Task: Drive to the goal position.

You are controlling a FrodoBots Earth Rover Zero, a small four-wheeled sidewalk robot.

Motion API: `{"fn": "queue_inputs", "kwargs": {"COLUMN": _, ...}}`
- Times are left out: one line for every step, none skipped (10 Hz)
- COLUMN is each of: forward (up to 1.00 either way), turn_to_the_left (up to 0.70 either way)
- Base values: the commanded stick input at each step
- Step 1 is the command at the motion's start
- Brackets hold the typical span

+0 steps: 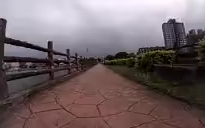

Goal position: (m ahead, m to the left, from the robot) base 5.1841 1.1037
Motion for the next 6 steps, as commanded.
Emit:
{"fn": "queue_inputs", "kwargs": {"forward": 1.00, "turn_to_the_left": 0.00}}
{"fn": "queue_inputs", "kwargs": {"forward": 1.00, "turn_to_the_left": 0.00}}
{"fn": "queue_inputs", "kwargs": {"forward": 1.00, "turn_to_the_left": 0.00}}
{"fn": "queue_inputs", "kwargs": {"forward": 1.00, "turn_to_the_left": 0.00}}
{"fn": "queue_inputs", "kwargs": {"forward": 1.00, "turn_to_the_left": 0.00}}
{"fn": "queue_inputs", "kwargs": {"forward": 1.00, "turn_to_the_left": 0.00}}
